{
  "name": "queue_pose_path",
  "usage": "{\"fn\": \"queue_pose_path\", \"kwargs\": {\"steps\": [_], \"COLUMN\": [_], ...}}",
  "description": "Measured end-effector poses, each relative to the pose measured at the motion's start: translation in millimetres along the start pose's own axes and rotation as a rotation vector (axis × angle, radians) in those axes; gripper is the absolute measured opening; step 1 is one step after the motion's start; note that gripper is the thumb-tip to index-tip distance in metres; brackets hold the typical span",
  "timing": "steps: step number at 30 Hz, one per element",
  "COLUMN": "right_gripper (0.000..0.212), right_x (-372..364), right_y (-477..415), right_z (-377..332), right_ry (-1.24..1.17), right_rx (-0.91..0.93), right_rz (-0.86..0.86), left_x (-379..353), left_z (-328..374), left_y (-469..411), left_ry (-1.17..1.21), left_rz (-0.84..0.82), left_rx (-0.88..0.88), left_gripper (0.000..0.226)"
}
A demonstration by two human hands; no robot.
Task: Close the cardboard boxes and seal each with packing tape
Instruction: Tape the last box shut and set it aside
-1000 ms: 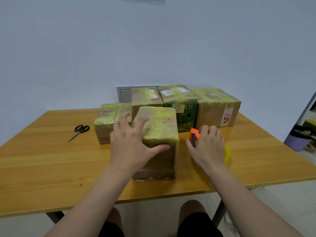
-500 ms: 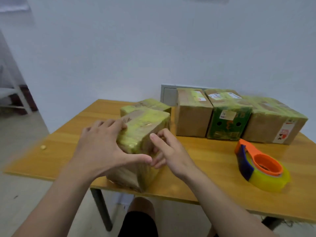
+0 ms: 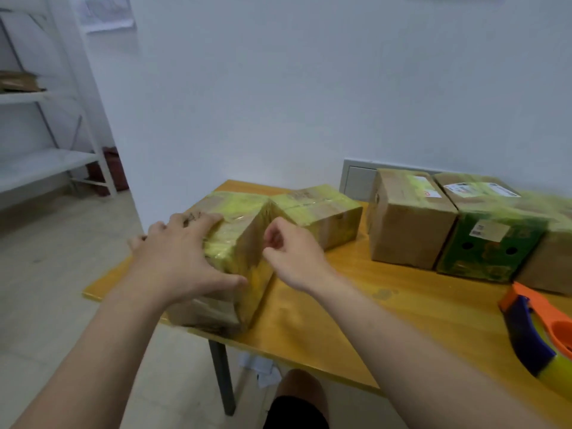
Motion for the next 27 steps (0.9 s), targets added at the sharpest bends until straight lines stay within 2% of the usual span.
{"fn": "queue_pose_path", "kwargs": {"steps": [2, 3, 6, 8, 13, 16, 22, 27], "right_gripper": [0.032, 0.044, 0.071, 0.075, 0.064, 0.06, 0.055, 0.056], "right_x": [10.9, 14.0, 15.6, 14.4, 27.2, 43.9, 70.7, 83.0], "right_y": [-22.4, -34.0, -61.4, -66.8, -55.7, -48.2, -20.3, -2.5], "right_z": [8.2, 17.4, 54.6, 75.4, 96.3, 106.1, 122.2, 132.2], "right_ry": [0.308, 0.404, 0.541, 0.627, 0.908, 0.888, 0.676, 0.608], "right_rx": [-0.002, -0.019, -0.156, -0.222, -0.234, -0.261, -0.226, -0.216], "right_rz": [0.089, 0.081, -0.046, -0.098, 0.025, 0.037, 0.054, 0.073], "left_x": [-1.1, -1.7, -1.4, -0.9, -2.0, 0.4, -4.9, -7.3], "left_z": [5.6, 8.8, 13.2, 11.3, 17.3, 25.1, 62.6, 84.7], "left_y": [-15.9, -23.8, -46.4, -60.3, -89.5, -101.6, -115.4, -138.5], "left_ry": [-0.044, -0.059, -0.029, -0.001, -0.004, 0.009, 0.057, 0.046], "left_rz": [0.034, 0.046, 0.035, 0.046, 0.082, 0.074, 0.039, 0.085], "left_rx": [0.01, 0.007, -0.002, 0.03, 0.086, 0.06, -0.131, -0.157], "left_gripper": [0.127, 0.128, 0.131, 0.13, 0.131, 0.131, 0.123, 0.118]}}
Point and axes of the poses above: each hand's wrist, its own y-axis away from the middle knuckle, its own x-axis out of the back of the hand, z = x × y, the point moved 5 cm from there along -y, towards the middle knuckle, and after that the axes turned 10 degrees about -z, right-handed, at the moved point
